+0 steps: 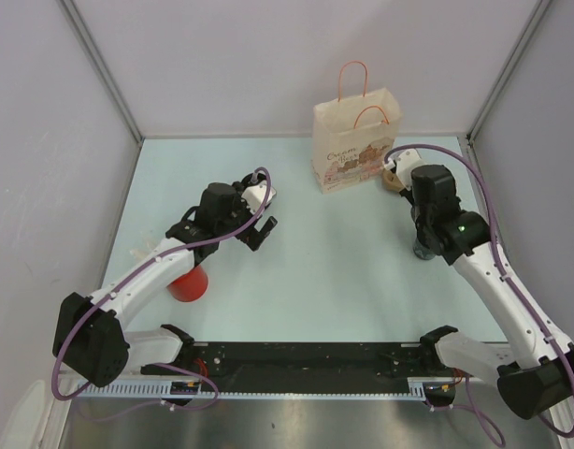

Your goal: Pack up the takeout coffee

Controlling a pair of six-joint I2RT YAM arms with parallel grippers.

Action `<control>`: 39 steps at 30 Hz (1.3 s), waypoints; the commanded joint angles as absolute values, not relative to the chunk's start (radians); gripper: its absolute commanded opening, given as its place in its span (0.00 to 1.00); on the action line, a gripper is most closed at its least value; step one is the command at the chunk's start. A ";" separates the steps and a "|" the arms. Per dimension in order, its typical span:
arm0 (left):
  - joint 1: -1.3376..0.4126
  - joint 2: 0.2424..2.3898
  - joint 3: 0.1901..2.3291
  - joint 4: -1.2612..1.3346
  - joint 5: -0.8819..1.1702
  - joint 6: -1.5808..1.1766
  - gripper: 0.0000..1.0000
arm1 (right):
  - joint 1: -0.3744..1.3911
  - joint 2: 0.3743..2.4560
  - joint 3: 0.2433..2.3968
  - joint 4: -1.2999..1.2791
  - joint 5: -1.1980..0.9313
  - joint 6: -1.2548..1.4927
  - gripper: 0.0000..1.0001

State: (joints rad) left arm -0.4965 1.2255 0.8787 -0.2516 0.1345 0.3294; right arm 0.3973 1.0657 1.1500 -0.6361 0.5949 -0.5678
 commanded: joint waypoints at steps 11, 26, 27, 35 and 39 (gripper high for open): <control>-0.491 1.226 0.890 -0.216 0.094 0.322 0.99 | 0.546 1.137 1.155 -0.459 0.672 -0.640 0.00; -0.479 1.210 0.891 -0.212 0.041 0.331 0.99 | 0.670 1.344 1.155 -0.331 0.638 -0.626 0.00; -0.476 1.207 0.891 -0.212 0.041 0.331 0.99 | 0.673 1.368 1.155 -0.328 0.637 -0.617 0.00; -0.399 1.207 0.959 -0.267 0.072 0.308 0.99 | 0.712 1.499 1.154 -0.302 0.643 -0.597 0.00; -0.368 1.201 0.986 -0.294 0.094 0.292 0.99 | 0.745 1.549 1.154 -0.275 0.684 -0.606 0.00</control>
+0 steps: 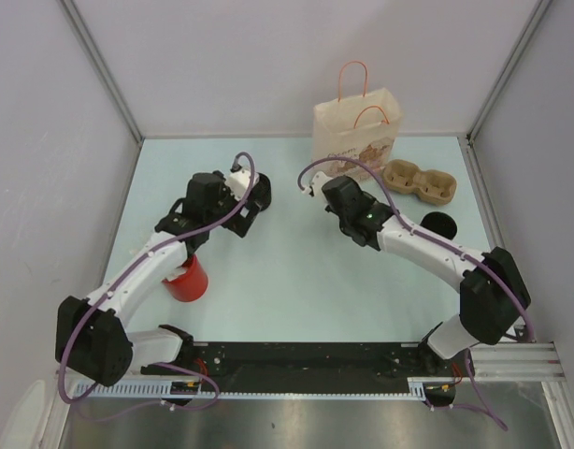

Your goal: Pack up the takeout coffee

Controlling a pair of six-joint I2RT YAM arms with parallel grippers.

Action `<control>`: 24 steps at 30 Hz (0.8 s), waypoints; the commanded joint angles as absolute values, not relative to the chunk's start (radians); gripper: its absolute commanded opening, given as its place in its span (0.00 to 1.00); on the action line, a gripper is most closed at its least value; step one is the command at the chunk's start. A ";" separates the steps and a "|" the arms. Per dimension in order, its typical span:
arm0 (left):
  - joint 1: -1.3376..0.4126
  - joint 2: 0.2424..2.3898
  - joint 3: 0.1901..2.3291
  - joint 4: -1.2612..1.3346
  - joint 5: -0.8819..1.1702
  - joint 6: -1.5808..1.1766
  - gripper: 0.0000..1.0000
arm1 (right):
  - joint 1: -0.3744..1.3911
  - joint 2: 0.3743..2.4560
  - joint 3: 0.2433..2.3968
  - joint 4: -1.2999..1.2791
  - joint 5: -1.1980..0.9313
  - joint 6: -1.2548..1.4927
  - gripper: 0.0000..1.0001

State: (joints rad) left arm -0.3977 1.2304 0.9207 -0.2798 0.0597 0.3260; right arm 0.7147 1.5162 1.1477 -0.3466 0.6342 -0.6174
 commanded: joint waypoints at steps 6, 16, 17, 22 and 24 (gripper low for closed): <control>-0.324 1.163 0.982 -0.316 0.129 0.282 0.99 | 0.778 1.606 1.154 -0.236 0.759 -0.592 0.00; -0.282 1.088 0.936 -0.313 0.150 0.275 1.00 | 0.770 1.621 1.155 -0.236 0.703 -0.532 0.00; -0.282 1.088 0.937 -0.313 0.153 0.275 1.00 | 0.756 1.617 1.157 -0.254 0.674 -0.526 0.00; -0.282 1.083 0.917 -0.304 0.167 0.276 1.00 | 0.600 1.595 1.238 -0.406 0.297 -0.482 0.21; -0.282 1.085 0.908 -0.298 0.167 0.275 0.99 | 0.517 1.583 1.267 -0.436 0.221 -0.492 0.36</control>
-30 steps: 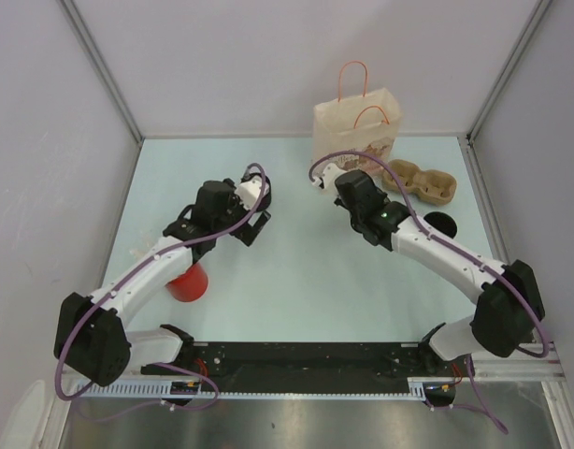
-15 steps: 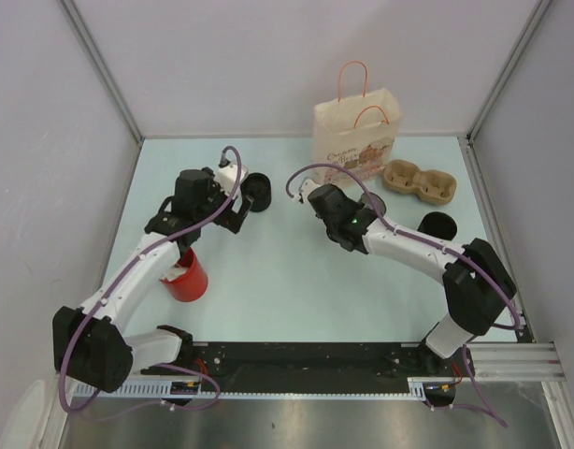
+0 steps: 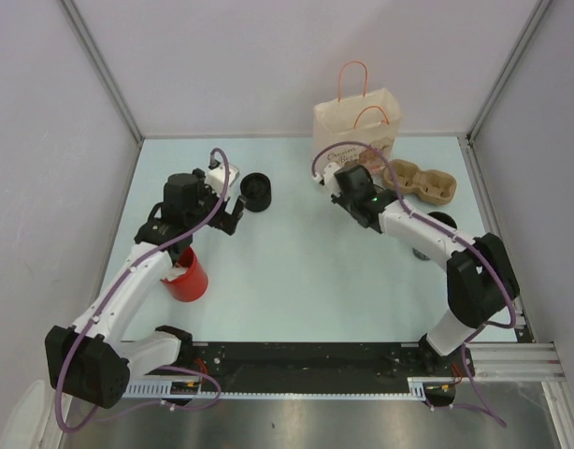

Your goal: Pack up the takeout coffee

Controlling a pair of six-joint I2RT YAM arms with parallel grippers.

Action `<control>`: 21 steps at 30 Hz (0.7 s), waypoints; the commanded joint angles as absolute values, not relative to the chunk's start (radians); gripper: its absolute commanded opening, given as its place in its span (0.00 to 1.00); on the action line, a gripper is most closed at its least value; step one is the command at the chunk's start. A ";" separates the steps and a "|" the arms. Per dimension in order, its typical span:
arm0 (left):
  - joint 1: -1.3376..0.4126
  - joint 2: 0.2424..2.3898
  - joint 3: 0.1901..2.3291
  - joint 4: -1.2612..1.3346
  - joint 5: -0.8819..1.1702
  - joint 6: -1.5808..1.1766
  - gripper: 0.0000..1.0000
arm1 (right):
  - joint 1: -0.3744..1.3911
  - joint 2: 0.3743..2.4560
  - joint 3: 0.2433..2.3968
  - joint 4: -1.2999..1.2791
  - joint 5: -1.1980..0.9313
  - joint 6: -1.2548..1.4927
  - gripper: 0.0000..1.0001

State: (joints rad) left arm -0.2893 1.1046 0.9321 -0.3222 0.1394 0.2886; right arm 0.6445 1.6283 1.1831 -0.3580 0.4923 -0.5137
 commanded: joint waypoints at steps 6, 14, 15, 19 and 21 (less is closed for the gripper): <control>-0.282 1.081 0.893 -0.287 0.175 0.272 0.99 | 0.260 1.632 1.452 -0.566 -0.150 -0.545 0.63; -0.282 1.081 0.870 -0.273 0.164 0.276 0.99 | 0.074 1.942 1.814 -0.882 -0.544 -0.638 0.79; -0.282 1.081 0.865 -0.270 0.163 0.276 0.99 | 0.065 1.983 1.837 -0.899 -0.564 -0.672 0.79; -0.282 1.085 0.861 -0.265 0.161 0.276 0.99 | 0.040 2.036 1.873 -0.943 -0.649 -0.738 0.79; -0.282 1.088 0.859 -0.264 0.161 0.278 1.00 | 0.023 2.048 1.867 -0.946 -0.682 -0.749 0.77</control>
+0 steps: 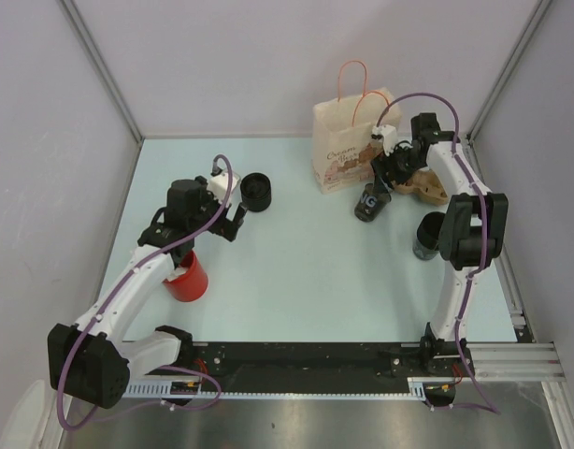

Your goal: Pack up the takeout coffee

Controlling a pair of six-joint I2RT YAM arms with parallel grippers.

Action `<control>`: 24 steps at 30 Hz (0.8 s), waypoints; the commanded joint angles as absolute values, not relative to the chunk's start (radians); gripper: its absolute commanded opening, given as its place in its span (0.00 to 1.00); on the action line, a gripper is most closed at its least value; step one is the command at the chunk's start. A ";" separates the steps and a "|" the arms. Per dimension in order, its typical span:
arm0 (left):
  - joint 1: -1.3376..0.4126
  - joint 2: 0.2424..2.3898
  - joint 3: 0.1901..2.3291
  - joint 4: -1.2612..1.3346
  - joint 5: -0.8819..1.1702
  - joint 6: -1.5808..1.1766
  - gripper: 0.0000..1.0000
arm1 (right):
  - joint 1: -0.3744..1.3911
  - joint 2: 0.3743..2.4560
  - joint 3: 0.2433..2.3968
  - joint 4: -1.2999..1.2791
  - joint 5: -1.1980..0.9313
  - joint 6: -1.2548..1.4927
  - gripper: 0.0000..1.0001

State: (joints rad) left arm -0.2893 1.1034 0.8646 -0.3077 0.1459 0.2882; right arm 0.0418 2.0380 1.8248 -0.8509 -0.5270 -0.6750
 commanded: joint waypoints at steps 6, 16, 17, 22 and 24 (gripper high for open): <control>-0.282 1.104 0.859 -0.256 0.160 0.279 0.99 | 0.008 2.069 1.845 -0.960 -0.707 -0.773 0.71; -0.282 1.101 0.851 -0.253 0.156 0.279 0.99 | -0.025 2.057 1.784 -0.865 -0.683 -0.741 0.73; -0.282 1.101 0.851 -0.252 0.156 0.279 0.99 | -0.025 2.056 1.775 -0.853 -0.678 -0.736 0.73; -0.282 1.108 0.848 -0.247 0.160 0.279 1.00 | -0.021 2.059 1.755 -0.828 -0.696 -0.723 0.72; -0.282 1.109 0.847 -0.247 0.158 0.281 0.99 | -0.015 2.063 1.753 -0.830 -0.696 -0.724 0.70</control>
